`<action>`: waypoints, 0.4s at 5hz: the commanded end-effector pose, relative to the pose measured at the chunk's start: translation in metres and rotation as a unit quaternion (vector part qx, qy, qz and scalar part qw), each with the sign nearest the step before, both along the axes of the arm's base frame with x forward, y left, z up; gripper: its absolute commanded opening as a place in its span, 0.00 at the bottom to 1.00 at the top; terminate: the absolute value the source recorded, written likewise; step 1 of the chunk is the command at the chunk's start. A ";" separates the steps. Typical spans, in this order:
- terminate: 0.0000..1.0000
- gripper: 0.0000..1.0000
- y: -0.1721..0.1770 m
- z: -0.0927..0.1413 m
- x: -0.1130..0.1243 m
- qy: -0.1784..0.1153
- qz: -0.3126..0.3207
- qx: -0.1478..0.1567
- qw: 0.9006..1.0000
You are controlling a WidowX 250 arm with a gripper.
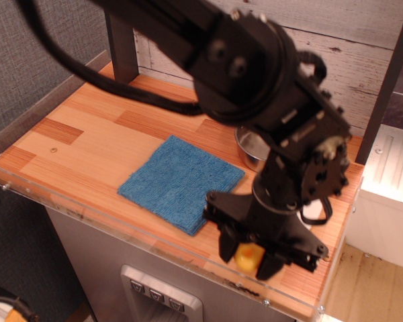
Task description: Move the knief to the right corner of the table from the cloth
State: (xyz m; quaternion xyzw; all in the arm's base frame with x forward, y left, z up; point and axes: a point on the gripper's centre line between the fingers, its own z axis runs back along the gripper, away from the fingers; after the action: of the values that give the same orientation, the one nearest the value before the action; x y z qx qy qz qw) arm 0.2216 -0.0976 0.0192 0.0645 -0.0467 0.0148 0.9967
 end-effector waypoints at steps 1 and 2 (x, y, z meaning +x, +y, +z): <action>0.00 1.00 0.005 -0.002 -0.003 0.003 0.057 -0.096 0.994; 0.00 1.00 0.007 0.013 -0.003 -0.009 0.039 -0.110 0.993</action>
State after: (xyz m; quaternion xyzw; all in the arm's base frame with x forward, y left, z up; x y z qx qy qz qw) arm 0.2138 -0.0913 0.0306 -0.0383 -0.0344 0.0559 0.9971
